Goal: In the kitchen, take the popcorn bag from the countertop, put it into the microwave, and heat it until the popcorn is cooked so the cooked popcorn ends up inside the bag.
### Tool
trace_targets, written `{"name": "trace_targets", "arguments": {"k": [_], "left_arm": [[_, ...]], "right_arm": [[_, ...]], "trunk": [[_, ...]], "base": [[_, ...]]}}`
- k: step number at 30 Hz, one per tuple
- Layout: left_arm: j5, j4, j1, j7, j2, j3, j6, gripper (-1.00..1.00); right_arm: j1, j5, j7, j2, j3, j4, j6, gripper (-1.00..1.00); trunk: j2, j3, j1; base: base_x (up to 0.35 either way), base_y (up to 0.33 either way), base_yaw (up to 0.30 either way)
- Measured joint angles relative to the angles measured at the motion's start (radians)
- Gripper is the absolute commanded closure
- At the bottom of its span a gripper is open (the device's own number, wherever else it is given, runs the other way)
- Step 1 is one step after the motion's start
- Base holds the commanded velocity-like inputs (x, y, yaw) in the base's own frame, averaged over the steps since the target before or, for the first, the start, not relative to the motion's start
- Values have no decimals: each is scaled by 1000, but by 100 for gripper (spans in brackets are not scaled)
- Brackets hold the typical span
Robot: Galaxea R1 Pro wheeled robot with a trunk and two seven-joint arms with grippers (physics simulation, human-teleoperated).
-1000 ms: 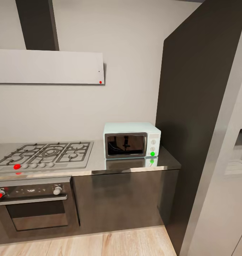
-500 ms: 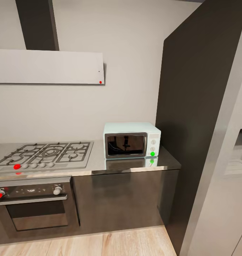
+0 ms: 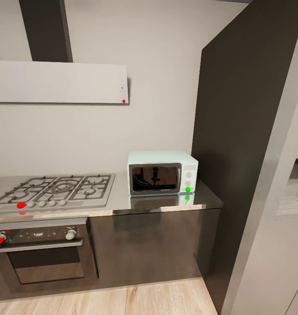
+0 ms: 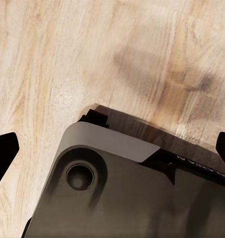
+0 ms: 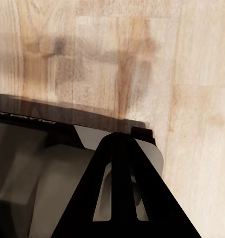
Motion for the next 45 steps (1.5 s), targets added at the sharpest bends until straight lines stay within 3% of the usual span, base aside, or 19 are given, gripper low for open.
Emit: {"name": "trace_targets", "arguments": {"k": [36, 40, 45], "left_arm": [[0, 0, 0, 0, 0, 0, 0, -100], [0, 0, 0, 0, 0, 0, 0, -100], [0, 0, 0, 0, 0, 0, 0, -100]], "right_arm": [[0, 0, 0, 0, 0, 0, 0, 100], [0, 0, 0, 10, -1, 0, 1, 100], [0, 1, 5, -2, 3, 0, 4, 100]], "trunk": [[0, 0, 0], [0, 0, 0], [0, 0, 0]], "base": [[0, 0, 0], [0, 0, 0], [0, 0, 0]]}}
